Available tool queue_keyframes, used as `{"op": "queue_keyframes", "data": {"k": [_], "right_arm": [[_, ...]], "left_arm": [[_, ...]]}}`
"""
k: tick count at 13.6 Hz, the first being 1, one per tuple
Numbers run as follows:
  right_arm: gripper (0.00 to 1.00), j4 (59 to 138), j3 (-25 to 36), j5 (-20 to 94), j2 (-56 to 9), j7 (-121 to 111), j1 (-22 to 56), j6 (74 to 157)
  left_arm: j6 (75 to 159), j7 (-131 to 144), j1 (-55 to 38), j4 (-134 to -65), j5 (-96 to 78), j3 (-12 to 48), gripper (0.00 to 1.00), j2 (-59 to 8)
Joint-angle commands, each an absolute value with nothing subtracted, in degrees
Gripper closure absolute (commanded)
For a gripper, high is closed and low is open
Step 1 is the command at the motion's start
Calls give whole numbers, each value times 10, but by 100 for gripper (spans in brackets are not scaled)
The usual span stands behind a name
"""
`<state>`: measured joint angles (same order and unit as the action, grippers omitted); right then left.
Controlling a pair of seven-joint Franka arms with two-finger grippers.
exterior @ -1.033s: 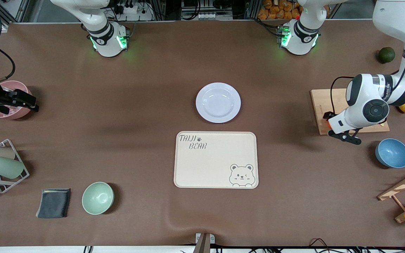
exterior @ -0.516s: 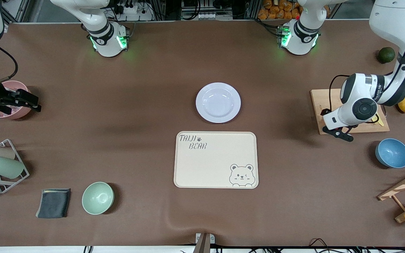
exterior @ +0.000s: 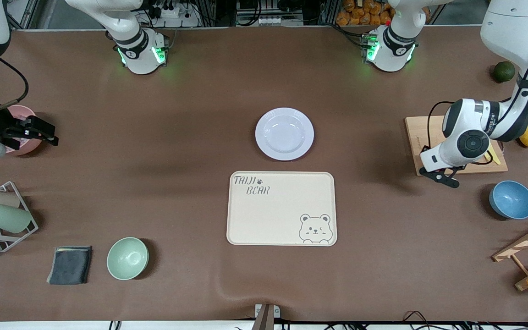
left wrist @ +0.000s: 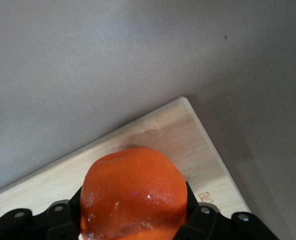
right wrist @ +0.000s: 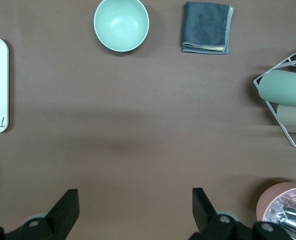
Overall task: Place orange and plate with both arms
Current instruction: 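Carry the orange to the white plate while the right gripper approaches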
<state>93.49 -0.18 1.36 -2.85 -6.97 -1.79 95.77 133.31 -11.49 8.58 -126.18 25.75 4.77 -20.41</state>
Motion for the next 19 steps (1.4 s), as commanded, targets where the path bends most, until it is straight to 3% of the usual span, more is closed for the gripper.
{"op": "queue_keyframes", "data": {"k": [1, 8, 13, 19], "right_arm": [[0, 930, -2, 30, -35, -54, -12, 952], [0, 960, -2, 129, -62, 17, 25, 951], [0, 1005, -2, 224, -74, 27, 46, 995], [0, 1098, -2, 303, -67, 29, 94, 1093]], "left_arm": [[1331, -69, 88, -1258, 263, 73, 100, -173], [1187, 77, 84, -1143, 116, 197, 100, -174], [1183, 204, 74, -1122, 75, 282, 100, -188], [1183, 367, -53, -1070, 33, 295, 100, -254]]}}
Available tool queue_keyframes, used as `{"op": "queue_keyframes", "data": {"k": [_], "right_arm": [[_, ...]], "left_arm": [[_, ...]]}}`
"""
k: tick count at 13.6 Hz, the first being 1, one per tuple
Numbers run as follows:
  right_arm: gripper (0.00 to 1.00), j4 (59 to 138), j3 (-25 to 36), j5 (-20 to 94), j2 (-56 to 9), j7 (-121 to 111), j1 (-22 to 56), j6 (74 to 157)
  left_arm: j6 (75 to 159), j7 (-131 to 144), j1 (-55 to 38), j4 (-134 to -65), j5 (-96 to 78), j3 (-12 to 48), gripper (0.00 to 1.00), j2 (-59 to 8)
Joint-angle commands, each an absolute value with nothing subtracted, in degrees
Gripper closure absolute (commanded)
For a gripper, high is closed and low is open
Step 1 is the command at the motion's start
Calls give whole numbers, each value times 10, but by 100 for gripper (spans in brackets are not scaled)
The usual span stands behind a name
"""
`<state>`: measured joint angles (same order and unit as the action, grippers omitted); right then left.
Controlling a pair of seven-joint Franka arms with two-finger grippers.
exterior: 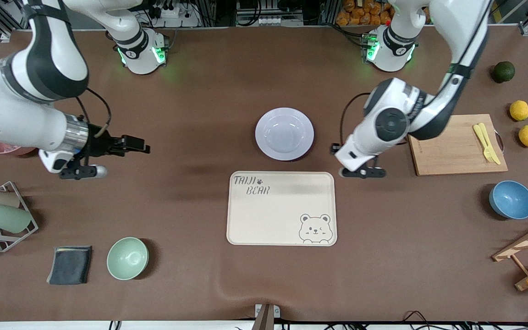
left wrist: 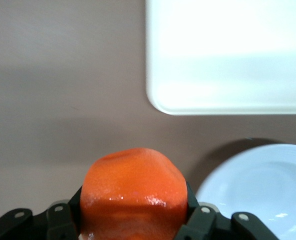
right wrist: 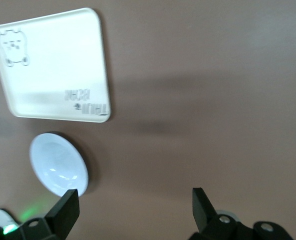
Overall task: Place orange and plate with both arms
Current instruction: 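Carry the orange to the white plate while the right gripper approaches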
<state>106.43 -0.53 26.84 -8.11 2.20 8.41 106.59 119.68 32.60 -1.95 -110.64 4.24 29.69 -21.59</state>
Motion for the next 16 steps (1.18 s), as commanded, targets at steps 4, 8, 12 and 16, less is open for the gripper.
{"op": "queue_keyframes", "data": {"k": [4, 8, 12, 16], "right_arm": [[0, 1162, -2, 366, -66, 19, 127, 1172], [0, 1198, -3, 437, -73, 18, 155, 1207], [0, 1232, -3, 509, -87, -59, 166, 1246], [0, 1256, -3, 592, -104, -139, 164, 1248]], "left_arm": [[1184, 445, -143, -1043, 24, 294, 100, -299], [1184, 504, -202, -1018, 25, 294, 100, -335], [1190, 516, -226, -1013, 33, 292, 100, -368], [1193, 516, -226, -992, 52, 291, 100, -395]]}}
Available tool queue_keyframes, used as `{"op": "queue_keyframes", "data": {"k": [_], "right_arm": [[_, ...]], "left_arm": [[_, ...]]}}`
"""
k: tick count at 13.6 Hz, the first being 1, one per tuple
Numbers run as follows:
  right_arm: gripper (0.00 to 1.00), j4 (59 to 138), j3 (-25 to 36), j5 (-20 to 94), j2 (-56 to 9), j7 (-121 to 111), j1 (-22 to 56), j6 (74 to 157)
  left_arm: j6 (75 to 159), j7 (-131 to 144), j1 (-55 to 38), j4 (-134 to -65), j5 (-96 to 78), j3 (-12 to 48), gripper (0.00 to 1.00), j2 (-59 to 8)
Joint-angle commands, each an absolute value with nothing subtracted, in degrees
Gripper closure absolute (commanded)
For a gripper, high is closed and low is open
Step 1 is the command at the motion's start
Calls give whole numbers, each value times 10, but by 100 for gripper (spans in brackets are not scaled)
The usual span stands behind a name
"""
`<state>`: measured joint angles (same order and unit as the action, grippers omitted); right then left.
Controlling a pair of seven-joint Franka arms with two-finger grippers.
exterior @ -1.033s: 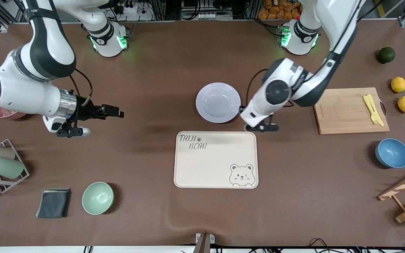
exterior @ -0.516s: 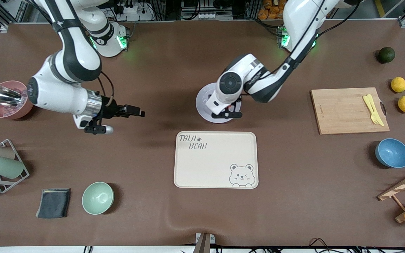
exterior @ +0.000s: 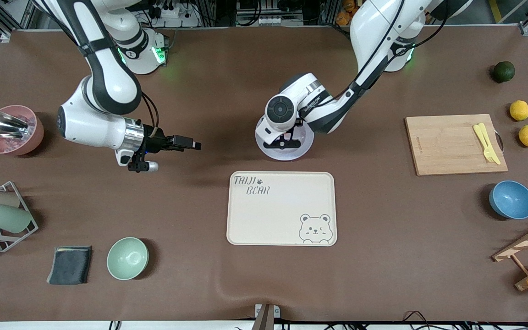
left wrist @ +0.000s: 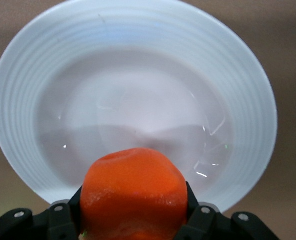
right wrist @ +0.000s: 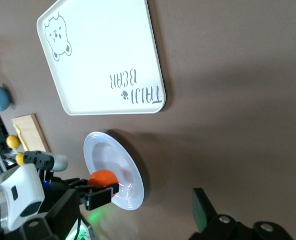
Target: Place orange and plate with both arms
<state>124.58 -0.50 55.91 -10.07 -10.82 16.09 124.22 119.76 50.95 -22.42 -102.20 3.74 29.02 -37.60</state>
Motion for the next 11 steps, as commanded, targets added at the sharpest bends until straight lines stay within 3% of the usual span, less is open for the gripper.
{"op": "queue_keyframes", "data": {"k": [1, 3, 4, 5, 11], "right_arm": [[0, 1264, -3, 616, -105, -159, 164, 1248], [0, 1276, -3, 690, -122, -217, 167, 1248], [0, 1279, -3, 725, -131, -248, 170, 1247], [0, 1280, -3, 748, -139, -265, 179, 1248], [0, 1281, -3, 880, -172, -353, 202, 1217]], "left_arm": [[1193, 516, -226, -982, 52, 291, 100, -403], [1193, 516, -226, -978, 55, 290, 100, -411], [1193, 516, -224, -978, 58, 290, 39, -410], [1193, 512, -226, -977, 61, 290, 0, -408], [1182, 508, -205, -960, 76, 290, 0, -382]]}}
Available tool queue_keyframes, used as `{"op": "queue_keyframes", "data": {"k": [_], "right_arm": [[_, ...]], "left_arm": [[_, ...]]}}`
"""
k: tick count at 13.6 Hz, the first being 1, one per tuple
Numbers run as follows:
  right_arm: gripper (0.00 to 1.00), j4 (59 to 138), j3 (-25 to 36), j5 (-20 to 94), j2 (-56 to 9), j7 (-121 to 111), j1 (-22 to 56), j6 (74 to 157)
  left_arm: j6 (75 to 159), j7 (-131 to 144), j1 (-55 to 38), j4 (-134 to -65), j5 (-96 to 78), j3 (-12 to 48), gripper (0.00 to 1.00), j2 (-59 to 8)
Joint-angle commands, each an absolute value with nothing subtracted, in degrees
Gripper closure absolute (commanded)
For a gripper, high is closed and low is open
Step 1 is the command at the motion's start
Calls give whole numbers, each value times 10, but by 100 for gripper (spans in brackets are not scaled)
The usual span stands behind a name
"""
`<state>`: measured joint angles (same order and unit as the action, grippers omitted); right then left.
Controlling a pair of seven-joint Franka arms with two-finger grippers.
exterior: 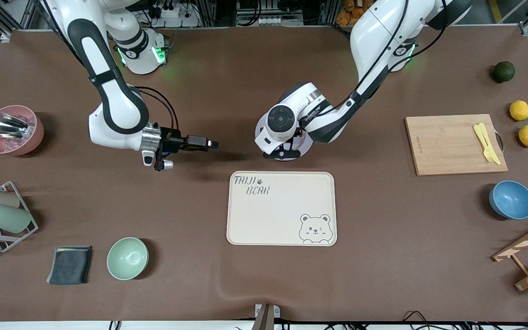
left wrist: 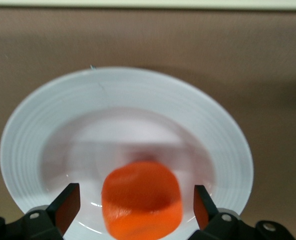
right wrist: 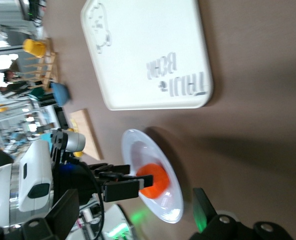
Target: Place orange and plate with both arms
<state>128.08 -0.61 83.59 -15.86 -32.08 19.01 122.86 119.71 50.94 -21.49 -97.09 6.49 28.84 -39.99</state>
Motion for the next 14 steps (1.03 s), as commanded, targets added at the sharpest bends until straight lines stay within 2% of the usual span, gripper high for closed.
{"op": "queue_keyframes", "data": {"k": [1, 7, 11, 14], "right_arm": [[0, 1281, -3, 895, -180, -366, 207, 1217], [0, 1278, -4, 1008, -243, -437, 237, 1182], [12, 1274, -4, 1066, -252, -446, 283, 1187], [21, 1269, -4, 1097, -293, -514, 285, 1182]], "left_arm": [[1175, 509, -199, -948, 76, 290, 0, -379], [1157, 507, -148, -866, 188, 275, 0, -353], [1152, 446, -85, -846, 183, 276, 0, -330], [1114, 365, -28, -846, 178, 280, 0, -300]]}}
